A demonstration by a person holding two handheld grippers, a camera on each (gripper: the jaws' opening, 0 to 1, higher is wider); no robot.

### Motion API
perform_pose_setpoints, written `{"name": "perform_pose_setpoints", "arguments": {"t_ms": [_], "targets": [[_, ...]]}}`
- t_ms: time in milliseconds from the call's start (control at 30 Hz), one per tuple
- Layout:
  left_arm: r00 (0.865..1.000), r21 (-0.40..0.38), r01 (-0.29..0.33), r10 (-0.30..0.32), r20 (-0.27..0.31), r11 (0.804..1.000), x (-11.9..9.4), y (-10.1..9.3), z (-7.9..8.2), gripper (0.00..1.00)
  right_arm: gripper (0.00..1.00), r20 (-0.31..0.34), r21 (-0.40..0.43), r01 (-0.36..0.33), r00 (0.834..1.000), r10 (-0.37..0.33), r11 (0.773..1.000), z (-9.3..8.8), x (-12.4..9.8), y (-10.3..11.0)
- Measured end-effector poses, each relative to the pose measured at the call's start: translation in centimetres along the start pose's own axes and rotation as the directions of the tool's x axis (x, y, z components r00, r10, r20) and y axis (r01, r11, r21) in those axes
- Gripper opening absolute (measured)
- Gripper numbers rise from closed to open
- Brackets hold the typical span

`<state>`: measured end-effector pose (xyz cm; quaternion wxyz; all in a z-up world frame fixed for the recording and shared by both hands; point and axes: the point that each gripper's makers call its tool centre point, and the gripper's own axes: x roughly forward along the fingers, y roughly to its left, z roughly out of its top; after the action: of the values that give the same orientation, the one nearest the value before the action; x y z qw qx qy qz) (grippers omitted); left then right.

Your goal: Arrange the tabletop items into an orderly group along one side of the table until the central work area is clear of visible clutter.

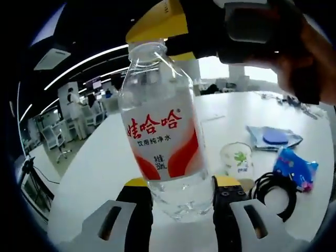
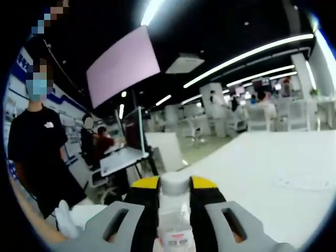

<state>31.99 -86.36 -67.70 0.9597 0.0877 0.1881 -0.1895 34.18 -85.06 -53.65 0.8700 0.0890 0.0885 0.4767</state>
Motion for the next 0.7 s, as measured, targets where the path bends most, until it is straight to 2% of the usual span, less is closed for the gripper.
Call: {"name": "perform_pose_setpoints", "arguments": {"t_ms": [200, 433, 633, 700], "targets": [[1.0, 0.023, -0.028, 0.028, 0.011, 0.999, 1.6, 1.2, 0.5, 0.41, 0.17, 0.009, -0.046, -0.042, 0.999, 0.042, 0.998, 0.1, 0.4, -0.5], [0.999, 0.015, -0.036, 0.036, -0.006, 0.999, 4.0, 2.1, -0.6, 0.4, 0.17, -0.033, -0.143, -0.099, 0.995, 0.096, 0.985, -1.5, 1.2, -0.5], [0.998, -0.004, -0.06, 0.06, -0.029, 0.998, 5.2, 3.2, -1.3, 0.4, 0.17, -0.048, -0.149, -0.13, 0.991, 0.125, 0.98, -2.4, 2.5, -2.0], [0.997, -0.013, -0.063, 0.062, -0.036, 0.998, 5.5, 3.4, -1.6, 0.4, 0.17, -0.05, -0.155, -0.143, 0.989, 0.136, 0.978, -2.6, 2.6, -1.8]]}}
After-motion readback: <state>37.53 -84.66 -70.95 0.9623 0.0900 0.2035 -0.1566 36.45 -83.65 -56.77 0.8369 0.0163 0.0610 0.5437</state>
